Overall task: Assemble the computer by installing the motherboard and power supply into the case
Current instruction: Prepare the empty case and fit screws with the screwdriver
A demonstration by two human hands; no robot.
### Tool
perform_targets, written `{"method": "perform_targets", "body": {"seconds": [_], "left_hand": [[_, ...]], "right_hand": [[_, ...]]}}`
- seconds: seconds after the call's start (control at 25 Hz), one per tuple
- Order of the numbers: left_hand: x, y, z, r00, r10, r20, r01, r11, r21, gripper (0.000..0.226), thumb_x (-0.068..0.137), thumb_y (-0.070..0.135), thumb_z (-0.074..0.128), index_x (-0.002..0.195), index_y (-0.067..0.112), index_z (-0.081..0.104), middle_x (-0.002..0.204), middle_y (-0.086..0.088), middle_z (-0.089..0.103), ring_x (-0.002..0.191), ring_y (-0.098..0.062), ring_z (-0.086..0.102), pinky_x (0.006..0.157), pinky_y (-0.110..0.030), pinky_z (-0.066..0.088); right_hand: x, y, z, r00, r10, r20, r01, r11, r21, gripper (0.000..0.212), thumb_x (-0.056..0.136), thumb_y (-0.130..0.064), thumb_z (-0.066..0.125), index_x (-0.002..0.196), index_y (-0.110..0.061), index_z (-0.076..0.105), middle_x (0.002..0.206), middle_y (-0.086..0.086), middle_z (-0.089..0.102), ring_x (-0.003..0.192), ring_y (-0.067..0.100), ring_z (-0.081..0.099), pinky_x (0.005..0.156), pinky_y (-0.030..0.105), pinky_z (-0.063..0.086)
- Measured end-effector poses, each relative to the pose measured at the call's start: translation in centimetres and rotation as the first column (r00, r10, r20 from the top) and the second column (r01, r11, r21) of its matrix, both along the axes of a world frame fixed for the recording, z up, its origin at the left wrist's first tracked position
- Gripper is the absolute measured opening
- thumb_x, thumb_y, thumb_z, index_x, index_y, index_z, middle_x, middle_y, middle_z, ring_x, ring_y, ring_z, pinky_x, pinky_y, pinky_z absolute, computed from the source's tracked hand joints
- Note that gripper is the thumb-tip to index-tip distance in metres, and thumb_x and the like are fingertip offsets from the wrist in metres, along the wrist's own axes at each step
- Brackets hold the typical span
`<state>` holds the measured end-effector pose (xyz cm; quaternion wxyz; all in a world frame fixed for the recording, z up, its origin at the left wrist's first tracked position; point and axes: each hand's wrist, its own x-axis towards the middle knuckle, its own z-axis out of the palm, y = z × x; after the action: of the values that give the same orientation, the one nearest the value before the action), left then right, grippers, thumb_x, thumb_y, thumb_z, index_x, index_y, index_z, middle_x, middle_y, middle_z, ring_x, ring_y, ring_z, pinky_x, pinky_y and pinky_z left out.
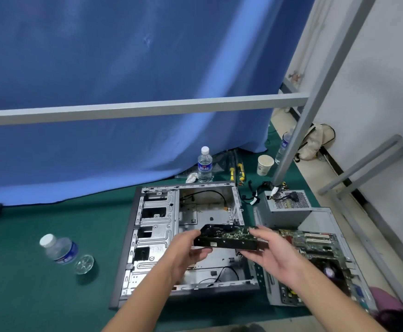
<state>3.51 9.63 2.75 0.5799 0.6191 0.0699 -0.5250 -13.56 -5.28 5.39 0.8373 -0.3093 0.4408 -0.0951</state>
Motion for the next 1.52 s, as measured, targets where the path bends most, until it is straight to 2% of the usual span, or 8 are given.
{"method": "perform_targets", "body": {"seconds": [0.24, 0.56, 0.8, 0.88, 1.08, 1.2, 1.32, 1.52], "left_hand": [[2.5, 0.2, 1.1, 0.997, 0.078, 0.006, -0.078, 0.996, 0.048, 0.025, 0.100, 0.021, 0.054, 0.108, -0.002, 0.060, 0.051, -0.007, 0.061, 0.049, -0.018, 0.064, 0.053, -0.028, 0.059], [3.9, -1.2, 2.0, 0.951, -0.029, 0.308, -0.046, 0.971, 0.235, 0.059, 0.089, 0.058, 0.061, 0.078, 0.000, 0.066, 0.063, -0.012, 0.067, 0.064, -0.030, 0.073, 0.057, -0.029, 0.058], [4.2, -1.5, 2.7, 0.974, 0.053, 0.218, -0.075, 0.993, 0.095, 0.009, 0.094, -0.001, 0.056, 0.098, -0.001, 0.064, 0.097, -0.020, 0.070, 0.079, -0.027, 0.072, 0.069, -0.035, 0.060], [3.7, -0.9, 2.0, 0.981, 0.100, 0.168, -0.104, 0.994, 0.014, 0.041, 0.088, -0.018, 0.053, 0.118, 0.009, 0.060, 0.115, -0.021, 0.063, 0.096, -0.032, 0.069, 0.078, -0.040, 0.060], [3.4, -1.1, 0.7, 0.921, 0.122, 0.370, -0.122, 0.992, -0.024, 0.052, 0.086, -0.020, 0.057, 0.123, 0.017, 0.058, 0.119, -0.010, 0.062, 0.101, -0.028, 0.068, 0.079, -0.037, 0.060], [4.6, -1.5, 0.6, 0.804, 0.070, 0.591, -0.074, 0.997, -0.018, 0.044, 0.087, -0.016, 0.059, 0.106, 0.023, 0.068, 0.104, 0.000, 0.073, 0.096, -0.013, 0.070, 0.078, -0.027, 0.056], [5.5, -1.9, 0.7, 0.715, -0.019, 0.699, -0.031, 0.998, 0.059, 0.055, 0.084, -0.020, 0.052, 0.101, 0.029, 0.072, 0.097, 0.014, 0.074, 0.099, -0.004, 0.067, 0.086, -0.018, 0.051], [7.6, -1.1, 0.2, 0.730, -0.068, 0.680, 0.036, 0.997, 0.061, 0.053, 0.088, -0.016, 0.051, 0.104, 0.031, 0.069, 0.097, 0.012, 0.075, 0.098, -0.007, 0.068, 0.089, -0.025, 0.053]], "right_hand": [[2.0, 0.4, 0.5, 0.990, 0.129, 0.063, -0.135, 0.986, 0.103, 0.028, 0.083, -0.009, 0.075, 0.102, 0.011, 0.071, 0.110, 0.029, 0.069, 0.092, 0.037, 0.070, 0.061, 0.026, 0.060], [4.4, -3.4, -0.1, 0.963, 0.268, 0.002, -0.266, 0.957, 0.117, 0.060, 0.067, -0.015, 0.088, 0.116, 0.008, 0.060, 0.097, 0.027, 0.070, 0.084, 0.034, 0.071, 0.060, 0.029, 0.061], [5.0, -5.7, 0.2, 0.899, 0.439, 0.009, -0.438, 0.898, -0.039, 0.111, 0.050, 0.016, 0.087, 0.143, -0.029, 0.045, 0.136, 0.034, 0.048, 0.092, 0.037, 0.071, 0.068, 0.035, 0.060], [5.3, -5.8, 0.3, 0.886, 0.464, -0.009, -0.457, 0.871, -0.182, 0.107, 0.064, 0.015, 0.080, 0.137, -0.055, 0.044, 0.157, 0.022, 0.018, 0.102, 0.033, 0.068, 0.077, 0.041, 0.059], [5.9, -4.8, 1.0, 0.841, 0.514, -0.167, -0.457, 0.513, -0.727, 0.085, 0.096, -0.018, 0.063, 0.132, -0.078, 0.016, 0.146, -0.029, 0.027, 0.130, -0.011, 0.033, 0.103, 0.019, 0.035], [6.1, -4.6, 1.3, 0.836, 0.481, -0.263, -0.445, 0.316, -0.838, 0.082, 0.095, -0.008, 0.063, 0.120, -0.080, 0.034, 0.115, -0.056, 0.046, 0.103, -0.030, 0.046, 0.082, -0.004, 0.035], [6.6, -4.5, 1.2, 0.847, 0.424, -0.321, -0.404, 0.120, -0.907, 0.069, 0.094, 0.002, 0.057, 0.122, -0.060, 0.049, 0.122, -0.052, 0.046, 0.119, -0.024, 0.042, 0.092, -0.005, 0.028], [7.7, -3.3, 0.7, 0.859, 0.384, -0.338, -0.437, 0.206, -0.876, 0.049, 0.094, -0.011, 0.063, 0.126, -0.046, 0.053, 0.115, -0.037, 0.059, 0.115, -0.016, 0.052, 0.090, 0.000, 0.037]]}}
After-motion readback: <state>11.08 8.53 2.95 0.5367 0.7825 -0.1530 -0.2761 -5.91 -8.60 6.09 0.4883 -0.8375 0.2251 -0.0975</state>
